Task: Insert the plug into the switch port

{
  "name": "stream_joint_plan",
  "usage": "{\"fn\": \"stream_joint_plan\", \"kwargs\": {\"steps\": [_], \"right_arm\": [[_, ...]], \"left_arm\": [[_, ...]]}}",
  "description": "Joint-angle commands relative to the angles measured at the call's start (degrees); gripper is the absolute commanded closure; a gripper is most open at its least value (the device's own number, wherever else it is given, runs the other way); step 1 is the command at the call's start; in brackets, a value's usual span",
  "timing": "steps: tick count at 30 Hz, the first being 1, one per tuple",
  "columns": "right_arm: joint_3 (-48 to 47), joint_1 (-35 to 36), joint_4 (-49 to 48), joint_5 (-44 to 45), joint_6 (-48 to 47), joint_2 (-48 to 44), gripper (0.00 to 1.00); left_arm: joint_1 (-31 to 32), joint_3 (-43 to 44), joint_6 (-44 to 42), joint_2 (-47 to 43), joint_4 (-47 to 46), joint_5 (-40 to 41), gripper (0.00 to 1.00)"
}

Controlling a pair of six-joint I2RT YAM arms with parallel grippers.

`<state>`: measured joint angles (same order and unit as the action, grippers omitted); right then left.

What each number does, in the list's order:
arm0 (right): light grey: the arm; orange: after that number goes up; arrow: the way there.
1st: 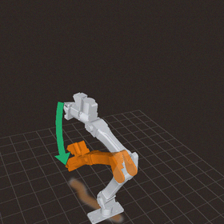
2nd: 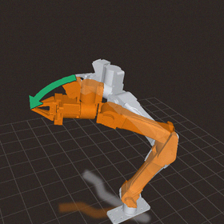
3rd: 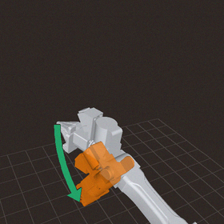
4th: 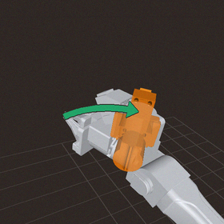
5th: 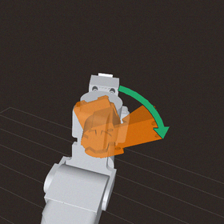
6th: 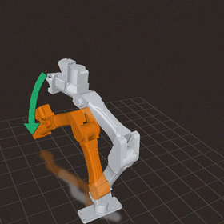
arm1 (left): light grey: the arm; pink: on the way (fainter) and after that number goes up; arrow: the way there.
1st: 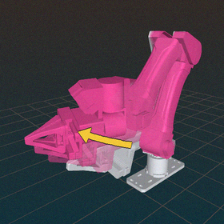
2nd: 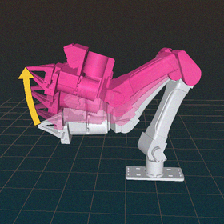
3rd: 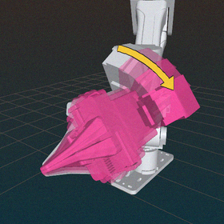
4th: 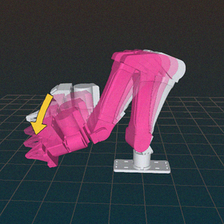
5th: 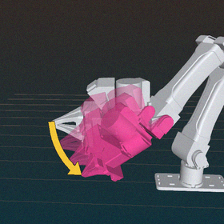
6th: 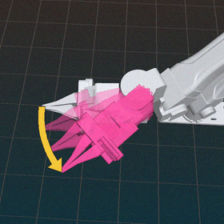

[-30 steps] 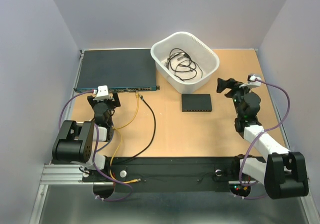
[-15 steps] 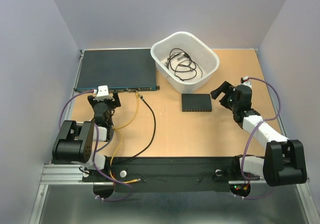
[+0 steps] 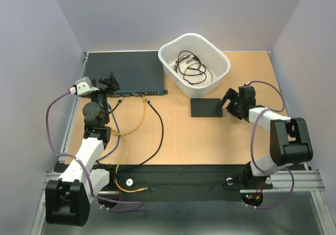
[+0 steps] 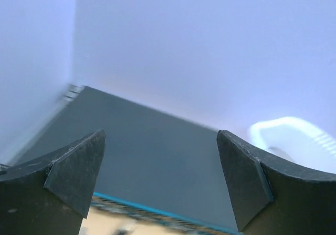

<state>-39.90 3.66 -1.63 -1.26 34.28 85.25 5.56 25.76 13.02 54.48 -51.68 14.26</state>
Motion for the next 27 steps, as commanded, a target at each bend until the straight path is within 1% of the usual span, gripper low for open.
{"fn": "stream_joint_plan", "kwargs": {"steps": [1,4,5,6,7,9,10,11,14,15,16,17,20,21,23,24,25,26,27], "right_arm": [[-3.78,1.61,0.4,-2.61,-0.27,3.33,0.02],[-5.71,4.77,0.4,-2.44,-0.44,5.8,0.04],[-6.06,7.21,0.31,-1.74,-0.27,6.06,0.04],[-6.33,8.63,0.31,-1.21,-0.09,7.02,0.04],[-7.29,11.51,0.4,0.1,-0.09,7.38,0.04],[-8.35,14.17,0.22,0.9,0.95,9.13,0.04],[-9.05,15.4,0.31,0.91,1.22,10.01,0.04],[-10.53,17.41,0.14,0.91,1.57,10.72,0.05],[-13.18,19.97,-0.48,0.91,1.67,13.53,0.06],[-14.32,21.29,-1.7,0.91,0.97,13.97,0.06],[-14.68,21.91,-2.67,0.91,0.35,14.15,0.06],[-15.03,22.87,-3.2,2.73,0.0,14.33,0.06],[-15.91,23.41,-3.21,3.27,-0.45,13.46,0.06],[-15.65,23.58,-3.29,3.28,-0.36,12.93,0.06],[-14.25,24.29,-3.38,3.63,-0.53,11.17,0.06],[-13.72,26.2,-3.21,5.98,-1.4,8.9,0.06],[-13.28,27.44,-3.03,7.92,-2.02,7.57,0.06],[-12.58,30.67,-2.77,12.81,-2.64,6.25,0.06],[-12.57,32.62,-1.46,15.64,-4.03,3.54,0.06]], "left_arm": [[-0.02,-3.25,25.09,-2.27,10.27,-0.02,0.01],[-0.2,-1.69,23.03,-2.1,12.74,-8.61,0.01],[-0.2,0.59,23.37,-1.49,16.4,-11.25,0.01],[-0.29,1.57,23.72,-1.22,18.09,-11.8,0.04],[-0.2,2.18,23.98,-1.22,19.5,-13.11,0.07],[-0.03,3.07,24.51,-2.0,22.83,-13.91,0.1],[0.06,2.9,24.69,-2.62,23.46,-16.0,0.12],[0.15,2.72,25.3,-3.32,24.42,-16.28,0.12],[0.24,3.24,25.57,-7.36,29.69,-16.99,0.13],[0.33,4.2,25.74,-9.63,33.19,-17.07,0.13],[0.33,4.73,25.74,-10.79,34.7,-17.34,0.13],[0.33,5.26,25.66,-11.93,36.02,-18.82,0.13],[0.33,9.38,23.47,-15.36,43.49,-20.41,0.13],[0.33,12.27,22.33,-16.06,47.68,-20.85,0.13],[0.33,15.45,18.02,-16.51,51.58,-20.68,0.13],[0.33,17.55,16.36,-16.86,55.86,-20.33,0.13],[0.33,18.27,14.95,-17.04,57.2,-19.8,0.13],[0.33,18.71,11.98,-17.3,58.35,-18.41,0.13],[0.33,18.8,10.9,-18.0,59.67,-17.44,0.13]]}}
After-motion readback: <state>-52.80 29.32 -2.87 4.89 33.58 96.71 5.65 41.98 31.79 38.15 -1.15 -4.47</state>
